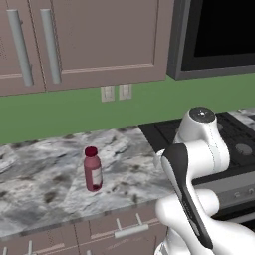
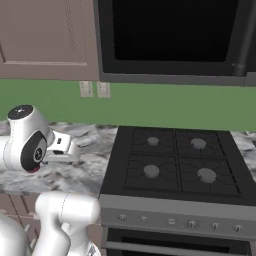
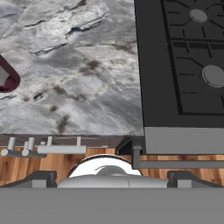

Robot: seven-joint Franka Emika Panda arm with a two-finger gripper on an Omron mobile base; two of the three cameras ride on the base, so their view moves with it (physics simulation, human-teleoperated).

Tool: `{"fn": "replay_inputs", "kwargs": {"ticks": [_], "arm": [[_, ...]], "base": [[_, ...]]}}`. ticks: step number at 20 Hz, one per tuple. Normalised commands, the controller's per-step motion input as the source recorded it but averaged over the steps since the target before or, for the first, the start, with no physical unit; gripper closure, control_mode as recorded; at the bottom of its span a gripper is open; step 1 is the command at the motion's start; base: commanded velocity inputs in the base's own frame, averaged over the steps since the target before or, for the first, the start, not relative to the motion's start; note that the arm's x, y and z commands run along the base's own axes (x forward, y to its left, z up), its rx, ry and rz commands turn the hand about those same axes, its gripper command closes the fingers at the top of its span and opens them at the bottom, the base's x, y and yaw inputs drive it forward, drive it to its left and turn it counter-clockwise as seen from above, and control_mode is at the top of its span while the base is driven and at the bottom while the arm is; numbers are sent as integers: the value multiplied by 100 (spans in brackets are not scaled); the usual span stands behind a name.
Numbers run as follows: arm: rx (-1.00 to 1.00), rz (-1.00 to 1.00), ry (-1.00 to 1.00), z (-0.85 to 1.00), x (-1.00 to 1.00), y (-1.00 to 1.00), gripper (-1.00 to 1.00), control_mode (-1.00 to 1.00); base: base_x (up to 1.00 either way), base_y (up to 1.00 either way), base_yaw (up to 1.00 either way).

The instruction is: There is a wine glass and glass cup on the dining counter. Place the wine bottle next to the wine glass and the juice bottle next to the glass cup.

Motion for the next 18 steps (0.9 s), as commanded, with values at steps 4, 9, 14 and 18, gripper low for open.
{"fn": "replay_inputs", "kwargs": {"ticks": [4,9,14,18], "arm": [[0,0,0,0,0,0,-100,100],[0,0,0,0,0,0,-100,100],[0,0,0,0,0,0,-100,100],[0,0,0,0,0,0,-100,100]], "base": [[5,-1,0],[0,0,0],[0,0,0],[0,0,0]]}}
